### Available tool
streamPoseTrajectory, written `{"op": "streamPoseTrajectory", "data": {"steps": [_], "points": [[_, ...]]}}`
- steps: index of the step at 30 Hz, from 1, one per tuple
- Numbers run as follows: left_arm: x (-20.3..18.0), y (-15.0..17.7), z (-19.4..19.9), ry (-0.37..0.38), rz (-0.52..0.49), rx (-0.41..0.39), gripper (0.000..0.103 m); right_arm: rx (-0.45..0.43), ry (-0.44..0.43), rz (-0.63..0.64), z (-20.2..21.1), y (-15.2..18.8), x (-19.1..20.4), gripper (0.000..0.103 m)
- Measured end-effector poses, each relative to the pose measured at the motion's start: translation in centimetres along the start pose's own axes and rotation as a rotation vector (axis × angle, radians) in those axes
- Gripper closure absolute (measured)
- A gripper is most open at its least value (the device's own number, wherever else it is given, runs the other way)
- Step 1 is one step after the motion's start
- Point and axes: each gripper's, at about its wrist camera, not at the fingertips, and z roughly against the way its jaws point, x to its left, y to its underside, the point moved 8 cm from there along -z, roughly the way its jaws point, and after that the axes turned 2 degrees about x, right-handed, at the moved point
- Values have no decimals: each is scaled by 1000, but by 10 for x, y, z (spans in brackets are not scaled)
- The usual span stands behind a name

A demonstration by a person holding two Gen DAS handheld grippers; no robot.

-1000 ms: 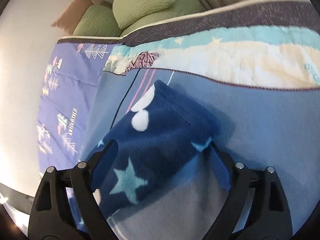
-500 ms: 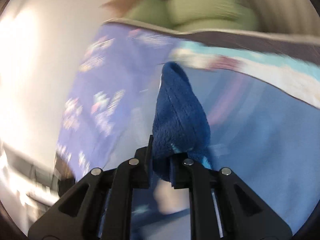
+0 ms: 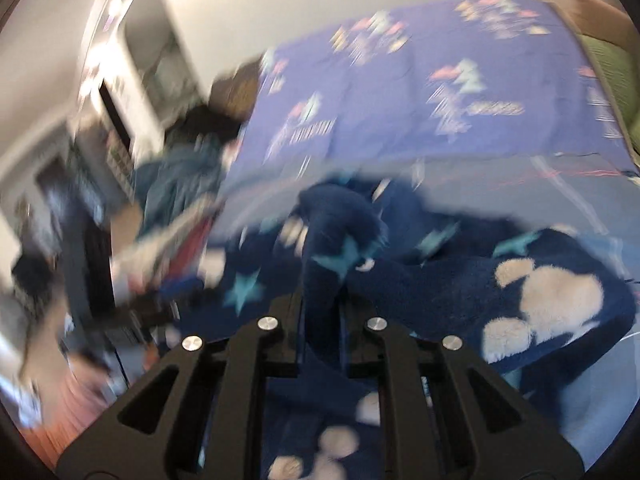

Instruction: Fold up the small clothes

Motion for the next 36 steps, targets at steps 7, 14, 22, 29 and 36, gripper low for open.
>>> {"op": "streamPoseTrajectory", "data": {"steps": [7, 14, 22, 29, 36], "points": [[-14, 13, -21, 91, 48, 89, 1, 87, 52, 91, -23, 43, 12, 90], [-33, 23, -35, 227, 151, 170, 1, 57, 57, 131, -26, 41, 15, 85], [-51, 18, -74, 191, 224, 249, 9, 44, 59, 186, -26, 44, 25, 68], [-55, 20, -82, 200, 226, 281, 67, 26, 31, 214, -13, 44, 29, 40], [-41, 13, -70, 163, 197, 234, 89, -52, 48, 126, 23, 34, -4, 27]]}}
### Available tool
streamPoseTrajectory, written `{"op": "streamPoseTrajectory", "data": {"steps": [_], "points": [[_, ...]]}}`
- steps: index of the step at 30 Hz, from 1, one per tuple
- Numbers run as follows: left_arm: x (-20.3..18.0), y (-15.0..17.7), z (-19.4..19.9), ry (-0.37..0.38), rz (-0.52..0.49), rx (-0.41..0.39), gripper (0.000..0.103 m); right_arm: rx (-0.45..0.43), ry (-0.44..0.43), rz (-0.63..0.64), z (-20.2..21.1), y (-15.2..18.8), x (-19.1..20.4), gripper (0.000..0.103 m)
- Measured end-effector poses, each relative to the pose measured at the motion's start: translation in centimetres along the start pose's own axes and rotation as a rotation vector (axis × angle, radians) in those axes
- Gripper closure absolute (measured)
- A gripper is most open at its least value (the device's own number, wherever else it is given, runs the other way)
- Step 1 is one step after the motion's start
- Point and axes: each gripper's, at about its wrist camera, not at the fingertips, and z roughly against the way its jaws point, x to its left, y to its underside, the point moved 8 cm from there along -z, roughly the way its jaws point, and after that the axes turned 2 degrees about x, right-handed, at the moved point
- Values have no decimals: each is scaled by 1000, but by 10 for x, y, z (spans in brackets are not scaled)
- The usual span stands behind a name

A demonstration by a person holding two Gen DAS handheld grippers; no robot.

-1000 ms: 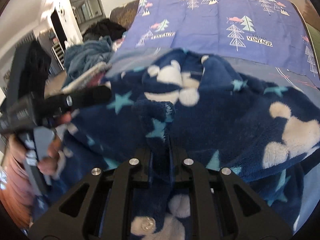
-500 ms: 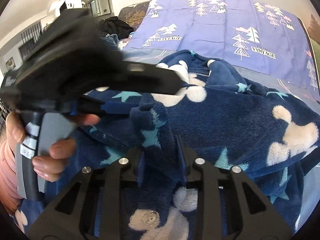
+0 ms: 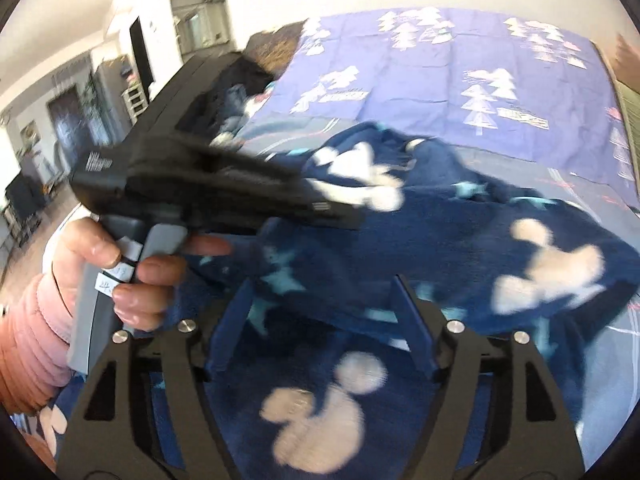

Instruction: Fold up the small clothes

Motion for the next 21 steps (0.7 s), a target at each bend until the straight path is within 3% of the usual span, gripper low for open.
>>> {"op": "streamPoseTrajectory", "data": {"steps": [6, 8, 11, 14, 16, 18, 21], "points": [[2, -15, 44, -27, -37, -139, 90, -84, 154, -226, 30, 9, -81, 24], [5, -20, 61, -24, -37, -176, 90, -65, 224, -298, 32, 19, -104, 24], [9, -29, 84, -10, -22, -232, 90, -14, 219, -416, 25, 36, -129, 24], [16, -35, 103, -3, -7, -274, 90, 28, 209, -448, 14, 41, -135, 38], [18, -35, 110, -8, -4, -289, 90, 49, 226, -422, 10, 42, -133, 62], [20, -37, 115, -8, 5, -302, 90, 64, 249, -404, 9, 43, -129, 68], [20, -37, 122, 1, 6, -319, 90, 90, 293, -397, 4, 45, -132, 69]]}}
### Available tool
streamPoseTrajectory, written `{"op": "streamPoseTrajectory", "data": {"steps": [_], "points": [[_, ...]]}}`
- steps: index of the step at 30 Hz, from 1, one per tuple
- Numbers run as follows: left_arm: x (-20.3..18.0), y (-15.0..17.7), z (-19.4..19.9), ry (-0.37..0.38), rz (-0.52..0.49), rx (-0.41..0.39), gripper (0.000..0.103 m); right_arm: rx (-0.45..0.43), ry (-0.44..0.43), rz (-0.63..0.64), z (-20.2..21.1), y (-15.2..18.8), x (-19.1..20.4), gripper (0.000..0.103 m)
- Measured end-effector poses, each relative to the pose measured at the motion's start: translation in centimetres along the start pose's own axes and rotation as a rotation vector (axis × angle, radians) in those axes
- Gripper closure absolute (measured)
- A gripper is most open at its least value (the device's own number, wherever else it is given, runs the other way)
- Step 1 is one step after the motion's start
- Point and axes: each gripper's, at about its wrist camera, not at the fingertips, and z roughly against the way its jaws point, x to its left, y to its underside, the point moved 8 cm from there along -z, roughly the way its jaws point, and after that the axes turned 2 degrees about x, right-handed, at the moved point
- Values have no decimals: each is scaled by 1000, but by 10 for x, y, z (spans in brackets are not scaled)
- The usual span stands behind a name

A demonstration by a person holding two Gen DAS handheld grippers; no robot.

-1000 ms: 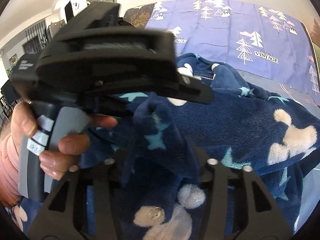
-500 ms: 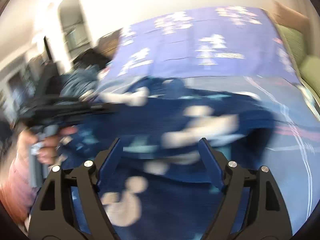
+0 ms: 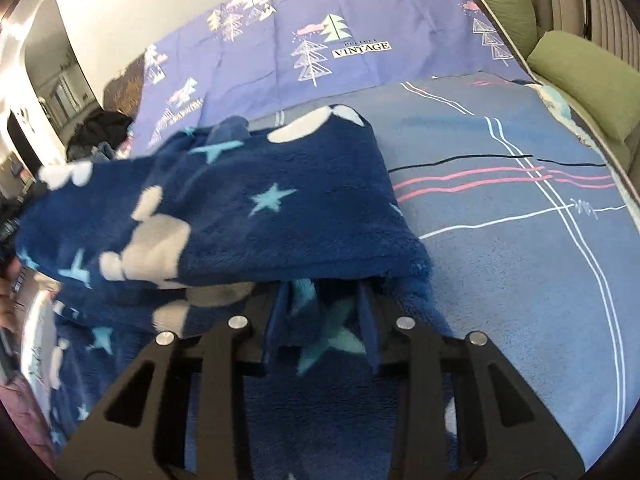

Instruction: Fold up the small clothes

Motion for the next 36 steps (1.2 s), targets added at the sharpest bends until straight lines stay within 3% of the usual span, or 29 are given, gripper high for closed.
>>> {"op": "streamPoseTrajectory", "data": {"steps": [2, 4, 5, 10, 13, 15, 16, 17, 19, 24, 26, 27, 29, 31, 32, 34, 36], "points": [[0, 1, 2, -1, -6, -5, 90, -6, 15, 3, -2, -3, -1, 71], [3, 1, 5, -5, -8, -9, 90, -38, 12, 16, 6, -3, 7, 89], [3, 0, 6, -7, -8, -10, 90, -53, 0, 40, 10, -4, 14, 92], [2, 2, 4, -2, -10, -4, 90, -50, -47, 145, 14, -2, 48, 93], [5, 7, -5, -20, -22, 37, 90, -14, 4, 177, 1, -2, 55, 93], [15, 11, -11, -100, -46, 62, 77, -13, 0, 173, 1, -1, 55, 93], [20, 12, -14, -147, -59, 72, 54, -11, -2, 173, 1, -1, 55, 93], [29, 15, -17, -208, -68, 83, 41, -1, -7, 170, -1, 0, 55, 93], [44, 21, -24, -254, -55, 120, 41, 19, -21, 152, -6, -1, 53, 93], [63, 43, -49, -256, -44, 260, 41, 19, -25, 143, -18, -10, 50, 93], [63, 48, -56, -253, -44, 276, 61, 11, -31, 126, -23, -16, 51, 93], [65, 48, -57, -254, -29, 276, 93, 0, -29, 119, -25, -20, 51, 93], [63, 44, -52, -223, 16, 257, 94, -42, 20, 108, -26, -27, 48, 96], [55, 34, -38, -210, -7, 198, 94, -59, 118, 69, -26, -30, 32, 97], [48, 26, -26, -208, -31, 156, 94, -57, 177, -12, -25, -30, 11, 96], [40, 21, -17, -195, -63, 132, 94, -28, 138, -109, -28, -26, -9, 92], [37, 22, -15, -203, -98, 136, 94, 0, 83, -125, -27, -23, -14, 92]]}}
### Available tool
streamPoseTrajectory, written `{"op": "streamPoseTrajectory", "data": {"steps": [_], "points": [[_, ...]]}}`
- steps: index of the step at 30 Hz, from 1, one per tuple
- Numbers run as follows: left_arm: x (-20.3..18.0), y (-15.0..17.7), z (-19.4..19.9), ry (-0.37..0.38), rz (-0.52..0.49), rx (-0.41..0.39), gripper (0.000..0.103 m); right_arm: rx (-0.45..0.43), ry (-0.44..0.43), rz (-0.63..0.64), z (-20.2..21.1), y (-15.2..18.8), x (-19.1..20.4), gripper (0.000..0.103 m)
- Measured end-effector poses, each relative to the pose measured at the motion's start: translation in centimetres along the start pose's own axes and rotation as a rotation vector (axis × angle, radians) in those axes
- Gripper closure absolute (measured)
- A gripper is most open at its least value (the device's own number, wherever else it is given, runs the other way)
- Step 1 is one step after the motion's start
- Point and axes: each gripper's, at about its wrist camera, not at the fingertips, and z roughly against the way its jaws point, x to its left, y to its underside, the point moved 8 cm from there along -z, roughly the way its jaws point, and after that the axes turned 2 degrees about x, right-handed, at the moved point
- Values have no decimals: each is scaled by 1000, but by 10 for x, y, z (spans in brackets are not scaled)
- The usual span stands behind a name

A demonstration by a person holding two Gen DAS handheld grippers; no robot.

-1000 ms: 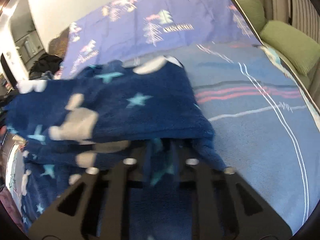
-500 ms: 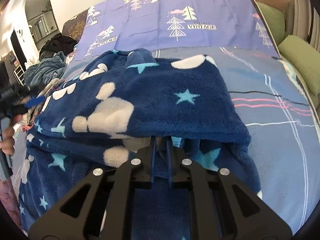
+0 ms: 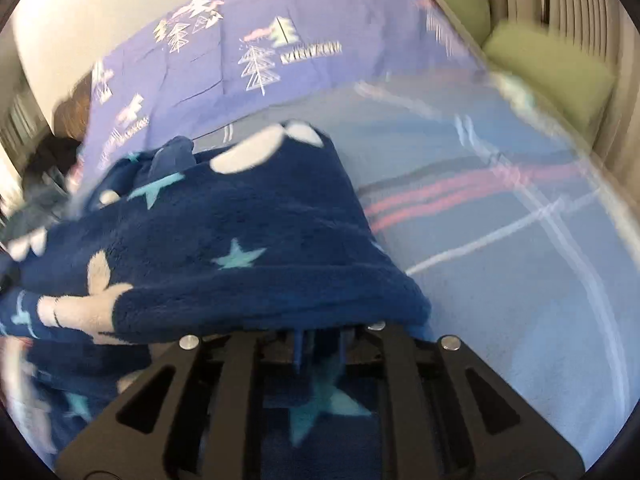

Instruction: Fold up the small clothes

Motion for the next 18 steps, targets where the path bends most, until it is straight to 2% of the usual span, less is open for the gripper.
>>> {"op": "streamPoseTrajectory", "data": {"steps": [2, 6, 8, 11, 12, 16, 18], "points": [[7, 2, -4, -72, -9, 11, 94, 9, 17, 68, 10, 5, 6, 88], [16, -3, 6, -51, 23, -2, 94, -40, 72, 241, 33, 15, 19, 79], [18, -5, 17, -75, 2, -19, 93, -39, 98, 297, 41, 24, 23, 77], [29, -6, 26, -162, -21, -33, 92, -61, 111, 358, 55, 35, 26, 67], [36, -5, 25, -210, -23, -24, 88, -80, 113, 382, 62, 38, 29, 62], [62, -6, 27, -321, 28, -15, 87, -114, 64, 450, 79, 47, 41, 61], [57, -9, 32, -305, 21, -24, 84, -117, 13, 462, 81, 48, 48, 61]]}}
